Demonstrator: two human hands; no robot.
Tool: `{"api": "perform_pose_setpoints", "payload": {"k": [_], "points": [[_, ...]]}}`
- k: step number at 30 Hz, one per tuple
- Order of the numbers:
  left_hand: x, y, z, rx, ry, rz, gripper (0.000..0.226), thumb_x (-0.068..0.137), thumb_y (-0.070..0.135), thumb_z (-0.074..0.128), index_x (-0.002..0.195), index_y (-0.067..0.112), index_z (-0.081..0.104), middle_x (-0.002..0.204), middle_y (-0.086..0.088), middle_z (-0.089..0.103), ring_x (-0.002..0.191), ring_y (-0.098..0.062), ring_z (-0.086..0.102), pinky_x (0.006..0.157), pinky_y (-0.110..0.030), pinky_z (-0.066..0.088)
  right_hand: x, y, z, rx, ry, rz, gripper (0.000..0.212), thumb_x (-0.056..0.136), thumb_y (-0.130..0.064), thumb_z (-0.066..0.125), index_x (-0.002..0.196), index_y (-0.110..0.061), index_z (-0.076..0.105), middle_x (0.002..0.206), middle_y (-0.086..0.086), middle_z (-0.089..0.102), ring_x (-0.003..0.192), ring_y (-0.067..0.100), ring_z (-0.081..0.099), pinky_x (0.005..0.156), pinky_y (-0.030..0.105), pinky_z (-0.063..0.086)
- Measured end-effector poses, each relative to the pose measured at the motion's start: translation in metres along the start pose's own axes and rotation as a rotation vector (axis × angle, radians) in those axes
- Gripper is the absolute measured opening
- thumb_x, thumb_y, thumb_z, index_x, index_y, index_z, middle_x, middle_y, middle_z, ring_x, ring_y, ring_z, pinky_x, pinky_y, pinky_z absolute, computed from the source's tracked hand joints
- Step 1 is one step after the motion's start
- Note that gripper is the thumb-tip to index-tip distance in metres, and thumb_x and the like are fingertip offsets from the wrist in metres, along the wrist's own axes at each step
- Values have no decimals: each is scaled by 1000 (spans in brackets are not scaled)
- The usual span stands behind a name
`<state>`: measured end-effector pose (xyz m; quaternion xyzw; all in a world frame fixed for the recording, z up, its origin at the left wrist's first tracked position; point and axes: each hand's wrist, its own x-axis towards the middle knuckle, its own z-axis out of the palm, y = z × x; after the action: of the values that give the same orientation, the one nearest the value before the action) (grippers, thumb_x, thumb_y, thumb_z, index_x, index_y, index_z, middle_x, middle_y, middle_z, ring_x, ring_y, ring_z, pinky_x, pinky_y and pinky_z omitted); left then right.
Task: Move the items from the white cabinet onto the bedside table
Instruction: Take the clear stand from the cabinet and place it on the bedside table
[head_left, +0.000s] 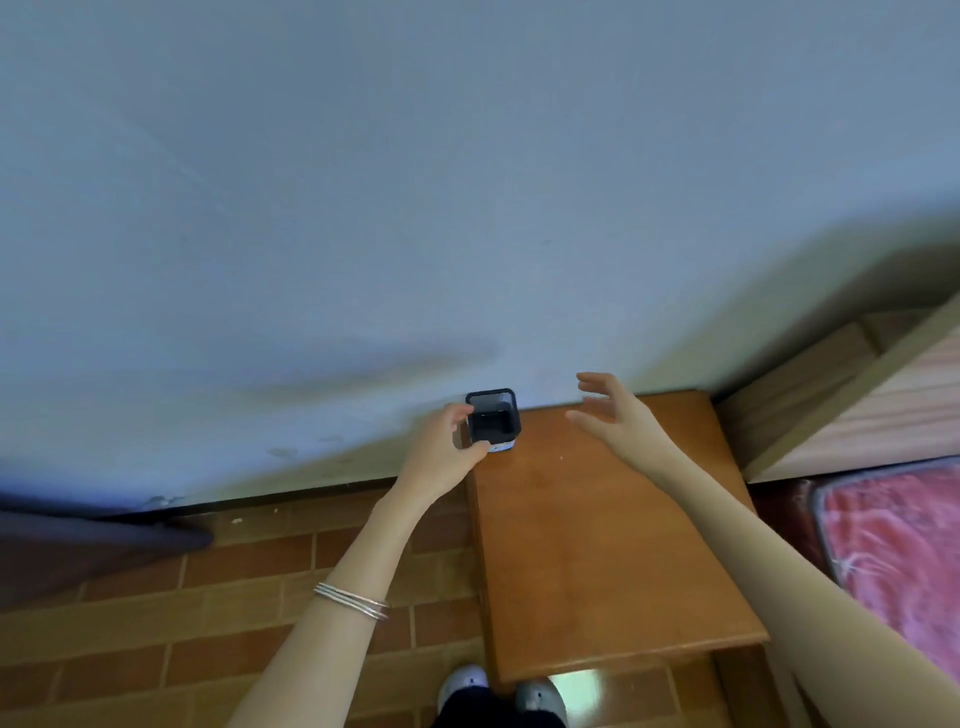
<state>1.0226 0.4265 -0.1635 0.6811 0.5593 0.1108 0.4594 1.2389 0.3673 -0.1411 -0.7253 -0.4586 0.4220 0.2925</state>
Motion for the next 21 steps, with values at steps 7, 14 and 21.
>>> {"api": "perform_pose_setpoints", "payload": {"k": [7, 14, 21], "points": [[-56, 136, 2, 353, -77, 312, 52, 89, 38, 52, 136, 22, 38, 140, 1, 41, 127, -18, 39, 100, -34, 37, -84, -52, -112, -545, 160, -164, 65, 85, -30, 63, 140, -15, 33, 142, 6, 41, 132, 25, 37, 108, 32, 30], [-88, 260, 40, 627, -25, 698, 53, 90, 42, 46, 138, 20, 37, 142, -2, 40, 131, -22, 32, 106, -36, 29, -181, -62, -201, -841, 354, -54, 68, 86, -41, 53, 145, -23, 25, 149, 2, 32, 139, 23, 25, 114, 42, 22], [-122, 338, 111, 743, -219, 1039, 55, 89, 42, 47, 138, 20, 35, 144, -2, 36, 133, -22, 27, 108, -37, 26, -282, -41, -244, -805, 587, 240, 67, 87, -37, 50, 146, -23, 21, 150, 3, 30, 142, 24, 19, 118, 44, 17]]}}
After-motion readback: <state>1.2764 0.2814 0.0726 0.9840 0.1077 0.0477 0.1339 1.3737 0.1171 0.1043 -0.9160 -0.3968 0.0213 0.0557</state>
